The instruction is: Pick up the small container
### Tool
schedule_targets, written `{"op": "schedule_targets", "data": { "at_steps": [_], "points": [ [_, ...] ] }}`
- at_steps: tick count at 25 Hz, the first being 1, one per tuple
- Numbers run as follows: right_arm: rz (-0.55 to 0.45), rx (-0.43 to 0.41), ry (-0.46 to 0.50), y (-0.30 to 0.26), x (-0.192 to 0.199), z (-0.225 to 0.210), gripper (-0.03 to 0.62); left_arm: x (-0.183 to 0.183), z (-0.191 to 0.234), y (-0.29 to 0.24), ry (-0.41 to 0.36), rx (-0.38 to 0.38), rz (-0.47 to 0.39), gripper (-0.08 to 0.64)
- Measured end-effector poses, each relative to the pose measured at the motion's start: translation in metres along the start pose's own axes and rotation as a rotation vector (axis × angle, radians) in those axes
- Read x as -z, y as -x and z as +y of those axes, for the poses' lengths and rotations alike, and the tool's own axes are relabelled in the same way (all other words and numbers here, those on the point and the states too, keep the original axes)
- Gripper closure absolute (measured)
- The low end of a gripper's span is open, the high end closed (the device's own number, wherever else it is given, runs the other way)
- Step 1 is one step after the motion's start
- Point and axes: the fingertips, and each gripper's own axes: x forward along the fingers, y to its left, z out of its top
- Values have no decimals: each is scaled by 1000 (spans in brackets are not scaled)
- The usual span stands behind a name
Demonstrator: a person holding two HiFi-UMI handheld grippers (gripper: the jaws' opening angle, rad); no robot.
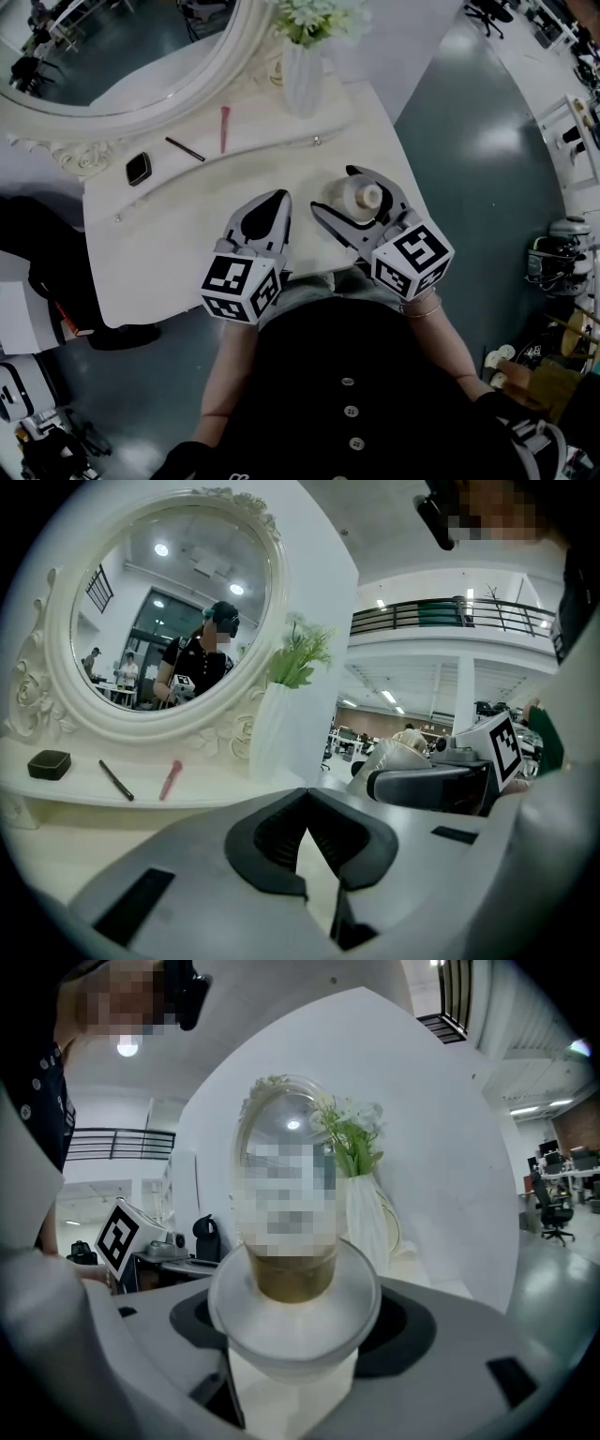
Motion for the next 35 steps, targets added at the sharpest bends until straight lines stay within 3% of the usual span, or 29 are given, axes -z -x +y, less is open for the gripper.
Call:
{"op": "schedule_targets", "data": {
  "at_steps": [7, 35],
  "points": [
    [29, 17, -15, 1, 8, 0, 252, 8, 1, 0, 2, -18, 13, 548],
    [45, 18, -27, -1, 13, -3, 252, 18, -7, -10, 36, 25, 53, 548]
  ]
}}
